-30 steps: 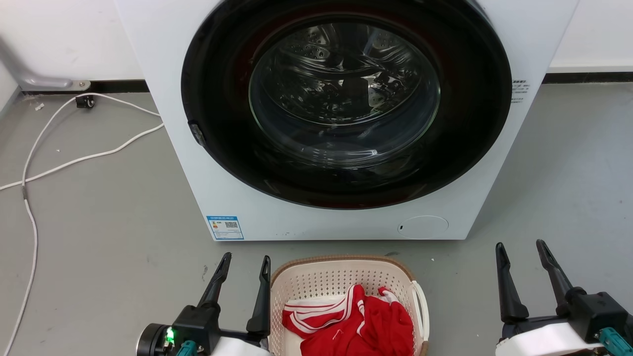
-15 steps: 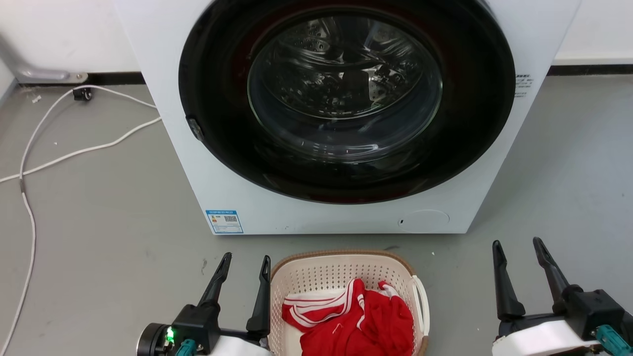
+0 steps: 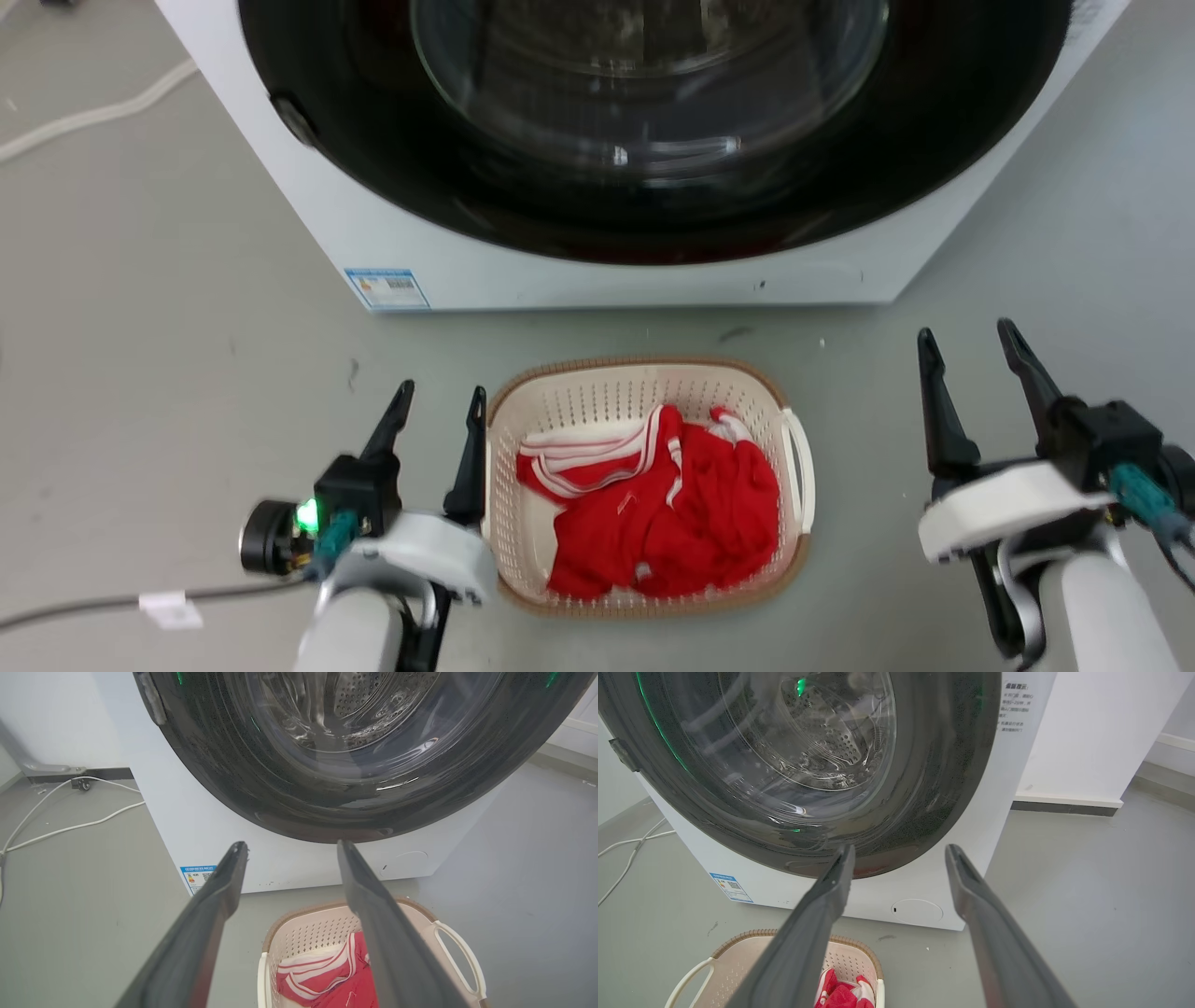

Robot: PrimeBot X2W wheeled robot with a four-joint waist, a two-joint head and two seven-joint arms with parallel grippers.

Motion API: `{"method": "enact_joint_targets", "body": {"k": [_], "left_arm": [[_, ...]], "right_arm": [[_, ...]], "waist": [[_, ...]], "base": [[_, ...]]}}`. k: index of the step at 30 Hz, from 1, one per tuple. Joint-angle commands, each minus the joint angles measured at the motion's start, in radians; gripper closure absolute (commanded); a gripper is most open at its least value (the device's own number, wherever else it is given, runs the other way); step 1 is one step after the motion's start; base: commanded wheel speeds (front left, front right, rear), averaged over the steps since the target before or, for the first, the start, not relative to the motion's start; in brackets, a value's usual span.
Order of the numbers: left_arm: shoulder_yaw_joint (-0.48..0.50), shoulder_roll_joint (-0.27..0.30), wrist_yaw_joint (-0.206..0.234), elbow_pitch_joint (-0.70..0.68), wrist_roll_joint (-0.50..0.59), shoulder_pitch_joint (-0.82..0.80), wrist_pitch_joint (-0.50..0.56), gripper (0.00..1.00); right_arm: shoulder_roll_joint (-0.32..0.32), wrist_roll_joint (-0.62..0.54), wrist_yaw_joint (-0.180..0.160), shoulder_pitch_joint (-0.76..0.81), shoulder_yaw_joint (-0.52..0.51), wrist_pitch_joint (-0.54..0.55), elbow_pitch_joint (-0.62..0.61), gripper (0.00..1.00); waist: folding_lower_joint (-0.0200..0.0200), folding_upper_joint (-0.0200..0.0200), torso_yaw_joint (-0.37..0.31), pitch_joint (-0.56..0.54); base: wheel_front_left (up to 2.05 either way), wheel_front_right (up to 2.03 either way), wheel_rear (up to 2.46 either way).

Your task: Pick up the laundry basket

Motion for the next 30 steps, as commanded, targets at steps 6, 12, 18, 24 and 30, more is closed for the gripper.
{"method": "enact_joint_targets", "body": {"k": [6,12,18,24,30], "left_arm": [[0.021,0.028,-0.031,0.186,0.001,-0.184,-0.002,0.0],[0.02,0.049,-0.051,0.384,-0.009,-0.342,0.0,0.0],[0.0,0.06,-0.07,0.569,-0.013,-0.474,0.048,0.0],[-0.014,0.06,-0.089,0.722,-0.039,-0.567,0.098,0.0],[-0.05,0.069,-0.098,0.816,-0.041,-0.649,0.131,0.0]], "right_arm": [[0.0,0.004,0.0,-0.164,0.02,0.062,0.129,0.0],[0.0,0.0,0.0,-0.302,0.039,0.11,0.315,0.0],[0.0,0.016,0.0,-0.43,0.052,0.141,0.515,0.0],[-0.001,0.072,0.0,-0.545,0.076,0.177,0.712,0.0],[0.0,0.107,0.0,-0.655,0.135,0.212,0.869,0.0]], "waist": [[-0.0001,-0.0001,-0.018,0.225],[-0.0001,-0.0001,-0.022,0.333],[-0.0001,-0.0001,-0.024,0.421],[-0.0001,-0.0001,-0.029,0.476],[-0.0001,-0.0001,-0.022,0.52]], "base": [[0.0,0.0,0.0],[0.0,0.0,0.0],[0.0,0.0,0.0],[0.0,0.0,0.0],[0.0,0.0,0.0]]}}
